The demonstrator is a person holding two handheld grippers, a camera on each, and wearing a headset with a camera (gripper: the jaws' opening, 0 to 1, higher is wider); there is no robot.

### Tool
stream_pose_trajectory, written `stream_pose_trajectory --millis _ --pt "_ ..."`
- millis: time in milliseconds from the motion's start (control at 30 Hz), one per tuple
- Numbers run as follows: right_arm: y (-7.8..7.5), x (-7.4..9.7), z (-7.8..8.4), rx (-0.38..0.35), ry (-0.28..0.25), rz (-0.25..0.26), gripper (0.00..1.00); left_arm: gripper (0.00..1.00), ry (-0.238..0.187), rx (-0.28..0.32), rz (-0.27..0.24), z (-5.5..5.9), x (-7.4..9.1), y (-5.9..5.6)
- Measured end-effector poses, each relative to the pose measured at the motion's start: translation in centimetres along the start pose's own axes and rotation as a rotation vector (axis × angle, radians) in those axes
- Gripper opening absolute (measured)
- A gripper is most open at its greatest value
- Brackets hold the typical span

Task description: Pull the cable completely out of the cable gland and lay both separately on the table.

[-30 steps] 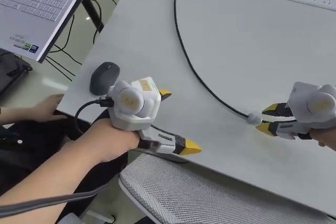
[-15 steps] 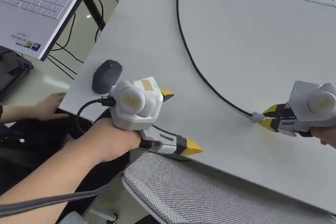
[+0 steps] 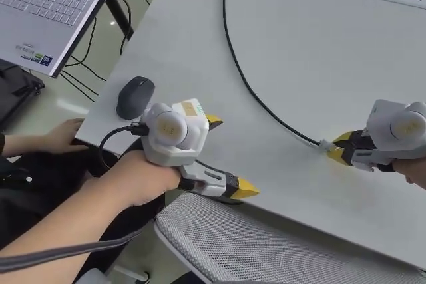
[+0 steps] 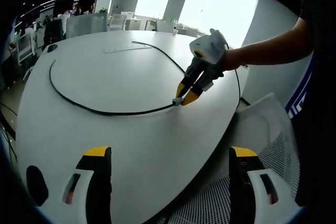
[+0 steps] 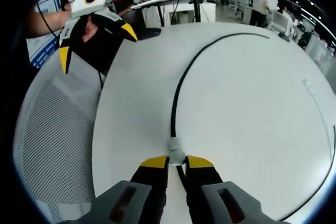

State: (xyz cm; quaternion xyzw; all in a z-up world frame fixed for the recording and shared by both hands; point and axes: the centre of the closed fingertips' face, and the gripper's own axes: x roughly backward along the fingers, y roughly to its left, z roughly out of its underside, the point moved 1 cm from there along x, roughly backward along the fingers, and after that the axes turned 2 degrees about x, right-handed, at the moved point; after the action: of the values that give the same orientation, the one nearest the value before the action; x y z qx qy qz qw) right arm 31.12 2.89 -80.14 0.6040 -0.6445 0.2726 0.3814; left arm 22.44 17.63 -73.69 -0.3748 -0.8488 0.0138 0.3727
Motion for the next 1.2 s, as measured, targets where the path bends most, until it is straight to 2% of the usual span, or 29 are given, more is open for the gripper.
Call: stream_pose_trajectory --millis 300,500,633,767,967,1033,1100,1200 --pt "1.0 1.8 -0.9 -0.033 -0.039 -0.015 0.06 0.93 -0.022 -0.015 0.006 -1.5 -0.5 -0.8" --pt "2.1 3.3 -1.4 -0.07 -0.071 -0.021 0.07 0.93 -0.032 -0.048 0.014 -2.8 -0.9 -1.9" --pt "3.1 4.2 -1.9 -0.073 -0.093 -0.024 0.07 0.93 -0.051 -0.044 0.021 -3.6 -1.2 -2.5" --pt "4.2 5.0 -2.4 -0.08 -0.099 -0.052 0.07 0.93 -0.038 -0.078 0.02 -3.9 -1.5 -2.9" --pt "5.0 6.1 -2.7 -0.056 -0.103 -0.045 0.07 0.92 -0.059 -0.085 0.023 -5.4 -1.6 -3.3" --pt "5.1 6.6 -2.7 -0.05 -0.109 -0.042 0.07 0.92 -0.044 -0.08 0.018 -5.6 -1.7 -3.4" --pt "5.3 7.3 -2.9 -0.044 -0.118 -0.038 0.07 0.92 -0.058 -0.104 0.021 -6.0 -1.9 -3.9" --pt "5.5 8.1 -3.1 -0.034 -0.132 -0.034 0.07 0.93 -0.061 -0.108 0.03 -6.3 -2.1 -4.5"
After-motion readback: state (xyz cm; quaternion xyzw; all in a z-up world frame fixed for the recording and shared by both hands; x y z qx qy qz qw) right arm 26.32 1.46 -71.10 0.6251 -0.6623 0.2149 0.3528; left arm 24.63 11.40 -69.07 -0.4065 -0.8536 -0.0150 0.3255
